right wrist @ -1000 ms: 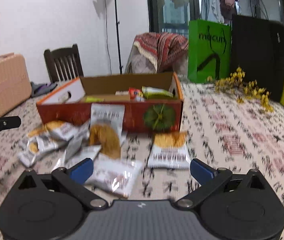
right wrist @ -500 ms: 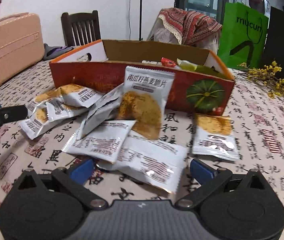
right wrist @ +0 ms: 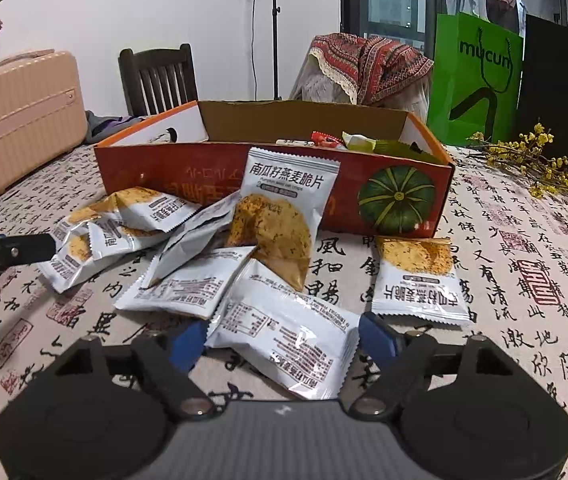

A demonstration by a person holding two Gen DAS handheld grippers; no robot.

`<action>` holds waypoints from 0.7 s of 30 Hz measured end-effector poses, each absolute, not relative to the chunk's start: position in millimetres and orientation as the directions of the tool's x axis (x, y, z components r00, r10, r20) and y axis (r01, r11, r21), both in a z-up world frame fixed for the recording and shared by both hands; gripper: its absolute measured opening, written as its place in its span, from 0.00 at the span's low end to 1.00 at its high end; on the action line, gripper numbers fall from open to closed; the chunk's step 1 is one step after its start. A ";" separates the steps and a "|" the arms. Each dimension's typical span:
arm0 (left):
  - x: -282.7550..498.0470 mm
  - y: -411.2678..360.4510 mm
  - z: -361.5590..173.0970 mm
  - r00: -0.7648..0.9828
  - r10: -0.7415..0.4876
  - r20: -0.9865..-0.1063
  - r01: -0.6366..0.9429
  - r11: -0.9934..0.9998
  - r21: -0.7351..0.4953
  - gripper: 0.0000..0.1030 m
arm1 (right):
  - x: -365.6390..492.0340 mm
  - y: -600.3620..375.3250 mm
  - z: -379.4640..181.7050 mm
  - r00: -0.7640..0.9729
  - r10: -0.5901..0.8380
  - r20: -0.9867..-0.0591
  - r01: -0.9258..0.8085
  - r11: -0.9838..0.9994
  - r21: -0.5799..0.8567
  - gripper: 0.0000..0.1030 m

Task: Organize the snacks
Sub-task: 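Move the right tool back to the pile and grasp a white cracker packet, then grasp a cracker packet with the left tool while the right tool holds its packet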

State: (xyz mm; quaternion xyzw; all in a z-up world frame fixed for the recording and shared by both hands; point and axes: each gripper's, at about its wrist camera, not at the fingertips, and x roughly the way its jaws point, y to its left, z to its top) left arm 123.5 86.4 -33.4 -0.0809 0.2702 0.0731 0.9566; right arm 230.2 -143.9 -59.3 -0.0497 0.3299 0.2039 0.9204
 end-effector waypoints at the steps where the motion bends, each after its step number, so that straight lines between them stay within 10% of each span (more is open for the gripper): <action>1: 123.4 86.1 -33.3 0.843 0.097 -0.528 -0.184 0.976 -0.115 1.00 | 228.5 -146.6 -58.3 0.706 0.342 -0.620 -0.404 0.914 0.044 0.57; 8: 124.3 83.6 -31.1 0.839 0.110 -0.532 -0.190 0.977 -0.097 1.00 | 219.9 -168.0 -52.3 0.734 0.361 -0.576 -0.382 0.920 0.089 0.26; 21: 148.9 58.6 -30.9 0.790 0.139 -0.597 -0.140 0.989 0.046 1.00 | 209.6 -192.3 -36.7 0.798 0.354 -0.488 -0.343 0.932 0.115 0.17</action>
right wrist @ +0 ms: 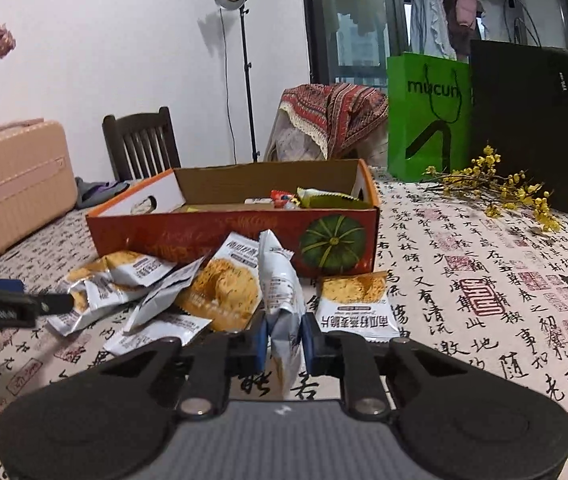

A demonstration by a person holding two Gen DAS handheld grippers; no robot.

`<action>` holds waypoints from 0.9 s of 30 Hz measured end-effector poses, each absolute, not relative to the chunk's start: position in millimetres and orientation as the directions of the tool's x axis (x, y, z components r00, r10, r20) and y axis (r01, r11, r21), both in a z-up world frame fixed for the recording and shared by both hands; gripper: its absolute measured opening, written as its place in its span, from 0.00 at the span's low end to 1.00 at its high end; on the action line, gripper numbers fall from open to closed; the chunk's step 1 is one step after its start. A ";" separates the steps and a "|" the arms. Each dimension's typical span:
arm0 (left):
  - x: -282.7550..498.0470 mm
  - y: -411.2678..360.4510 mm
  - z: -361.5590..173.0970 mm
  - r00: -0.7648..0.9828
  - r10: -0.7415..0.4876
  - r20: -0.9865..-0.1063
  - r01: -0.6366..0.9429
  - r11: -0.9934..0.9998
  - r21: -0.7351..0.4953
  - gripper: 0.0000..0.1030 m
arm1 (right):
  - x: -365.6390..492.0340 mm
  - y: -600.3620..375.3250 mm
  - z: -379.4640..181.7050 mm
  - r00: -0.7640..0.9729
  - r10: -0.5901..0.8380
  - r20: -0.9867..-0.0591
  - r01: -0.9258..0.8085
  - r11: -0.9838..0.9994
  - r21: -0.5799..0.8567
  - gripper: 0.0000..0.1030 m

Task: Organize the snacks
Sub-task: 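Grasp a cracker packet with the left tool while the right tool holds its packet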

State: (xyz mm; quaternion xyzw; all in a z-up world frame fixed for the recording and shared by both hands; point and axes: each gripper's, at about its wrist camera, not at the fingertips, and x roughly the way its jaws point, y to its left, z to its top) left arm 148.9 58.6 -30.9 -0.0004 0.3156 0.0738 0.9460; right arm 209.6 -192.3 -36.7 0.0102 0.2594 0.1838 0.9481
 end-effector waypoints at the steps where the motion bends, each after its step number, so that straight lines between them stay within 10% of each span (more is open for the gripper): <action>1: 153.5 56.6 -33.4 0.778 0.149 -0.610 -0.143 0.988 0.059 1.00 | 209.0 -193.7 -36.5 0.800 0.353 -0.485 -0.341 0.933 0.117 0.17; 10: 171.8 54.6 -44.7 0.742 0.152 -0.653 -0.157 0.986 0.052 0.98 | 202.9 -206.9 -36.5 0.813 0.348 -0.467 -0.322 0.937 0.139 0.17; 17: 168.7 51.6 -43.0 0.757 0.115 -0.643 -0.131 0.991 0.023 0.59 | 200.2 -205.5 -38.8 0.807 0.358 -0.469 -0.328 0.933 0.147 0.17; 27: 142.9 50.1 -35.0 0.801 0.072 -0.594 -0.096 0.995 -0.009 0.43 | 197.9 -208.1 -40.4 0.809 0.350 -0.473 -0.316 0.937 0.152 0.17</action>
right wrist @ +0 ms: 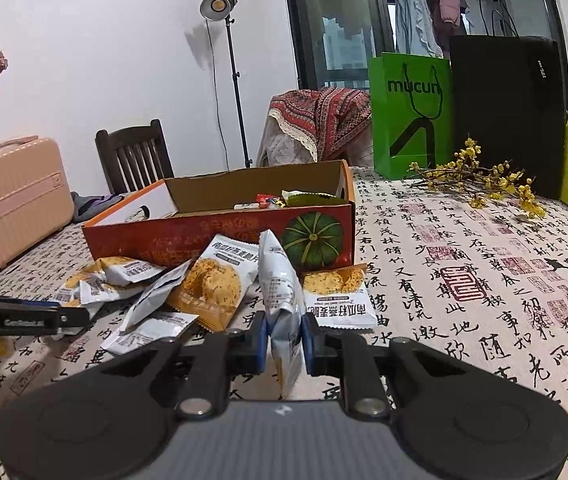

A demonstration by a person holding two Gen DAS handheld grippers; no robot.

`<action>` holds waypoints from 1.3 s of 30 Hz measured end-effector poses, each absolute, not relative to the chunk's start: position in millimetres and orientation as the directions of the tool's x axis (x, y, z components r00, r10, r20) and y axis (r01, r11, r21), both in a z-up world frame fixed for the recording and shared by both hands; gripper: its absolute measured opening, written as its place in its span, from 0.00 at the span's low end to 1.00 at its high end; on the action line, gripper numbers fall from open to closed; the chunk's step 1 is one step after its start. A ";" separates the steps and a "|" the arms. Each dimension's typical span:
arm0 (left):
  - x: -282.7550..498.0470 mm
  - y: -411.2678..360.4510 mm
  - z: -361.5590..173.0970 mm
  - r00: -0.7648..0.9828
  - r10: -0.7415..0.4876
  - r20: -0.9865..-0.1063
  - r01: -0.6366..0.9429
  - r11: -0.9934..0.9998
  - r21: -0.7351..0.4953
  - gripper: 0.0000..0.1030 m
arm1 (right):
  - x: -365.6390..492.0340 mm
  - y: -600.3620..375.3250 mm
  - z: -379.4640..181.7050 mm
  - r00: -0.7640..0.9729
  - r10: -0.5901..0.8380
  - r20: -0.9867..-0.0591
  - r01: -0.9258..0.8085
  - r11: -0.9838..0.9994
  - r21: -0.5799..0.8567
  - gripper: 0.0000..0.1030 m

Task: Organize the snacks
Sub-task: 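Grasp a cracker packet with the left tool while the right tool holds its packet, then lower both held cracker packets into the box and open both tools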

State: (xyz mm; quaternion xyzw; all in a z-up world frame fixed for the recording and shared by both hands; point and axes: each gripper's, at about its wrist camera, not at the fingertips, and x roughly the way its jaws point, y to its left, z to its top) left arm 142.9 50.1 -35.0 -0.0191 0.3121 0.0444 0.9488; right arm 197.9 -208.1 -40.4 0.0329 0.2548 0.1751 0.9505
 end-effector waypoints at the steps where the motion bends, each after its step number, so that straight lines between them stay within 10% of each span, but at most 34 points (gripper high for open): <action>1: 140.1 50.4 -34.2 0.804 0.071 -0.590 -0.095 0.995 -0.011 0.43 | 197.9 -207.8 -40.4 0.809 0.350 -0.472 -0.317 0.936 0.152 0.17; 39: 175.8 39.1 48.8 0.929 0.081 -0.361 -0.085 0.996 0.006 0.42 | 249.8 -160.2 28.3 0.872 0.374 -0.316 -0.378 0.924 0.052 0.17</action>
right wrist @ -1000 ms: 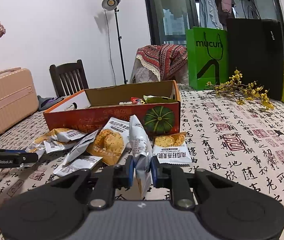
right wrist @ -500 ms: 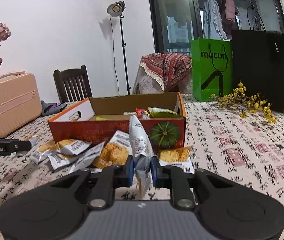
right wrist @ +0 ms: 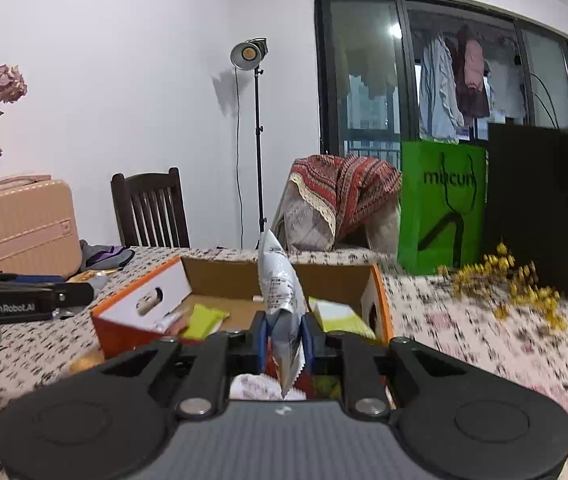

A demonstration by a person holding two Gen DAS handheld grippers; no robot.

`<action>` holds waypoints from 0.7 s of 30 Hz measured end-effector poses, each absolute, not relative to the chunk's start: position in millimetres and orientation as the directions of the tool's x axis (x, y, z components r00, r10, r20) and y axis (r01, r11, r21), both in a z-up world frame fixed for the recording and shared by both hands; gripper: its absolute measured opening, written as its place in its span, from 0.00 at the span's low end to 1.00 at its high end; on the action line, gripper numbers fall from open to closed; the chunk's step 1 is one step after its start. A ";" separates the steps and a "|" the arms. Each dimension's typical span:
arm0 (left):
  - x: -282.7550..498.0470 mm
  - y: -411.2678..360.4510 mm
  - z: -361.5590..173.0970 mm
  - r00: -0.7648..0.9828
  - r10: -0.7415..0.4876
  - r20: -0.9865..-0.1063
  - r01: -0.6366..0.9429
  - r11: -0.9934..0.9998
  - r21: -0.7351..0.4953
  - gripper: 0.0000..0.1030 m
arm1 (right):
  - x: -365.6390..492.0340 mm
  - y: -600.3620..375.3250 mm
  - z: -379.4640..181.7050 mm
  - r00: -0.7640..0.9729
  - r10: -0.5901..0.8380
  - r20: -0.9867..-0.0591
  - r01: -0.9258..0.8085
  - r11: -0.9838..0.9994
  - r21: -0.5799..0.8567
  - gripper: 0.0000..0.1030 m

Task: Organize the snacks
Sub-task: 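Lower both held cracker packets into the box and open both tools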

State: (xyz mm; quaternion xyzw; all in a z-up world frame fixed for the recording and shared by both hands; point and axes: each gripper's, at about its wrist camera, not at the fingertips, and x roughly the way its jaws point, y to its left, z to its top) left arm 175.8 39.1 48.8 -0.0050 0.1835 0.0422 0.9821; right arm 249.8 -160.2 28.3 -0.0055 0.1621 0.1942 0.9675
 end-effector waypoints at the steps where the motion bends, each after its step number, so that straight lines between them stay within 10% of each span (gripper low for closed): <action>1: 180.3 37.3 50.0 0.930 0.079 -0.360 -0.082 0.997 0.008 0.42 | 256.0 -156.5 30.9 0.870 0.379 -0.314 -0.383 0.922 0.053 0.17; 21: 276.7 46.7 24.7 0.927 0.120 -0.356 -0.141 0.990 -0.033 0.42 | 363.8 -123.8 -1.6 0.850 0.401 -0.341 -0.371 0.916 0.150 0.17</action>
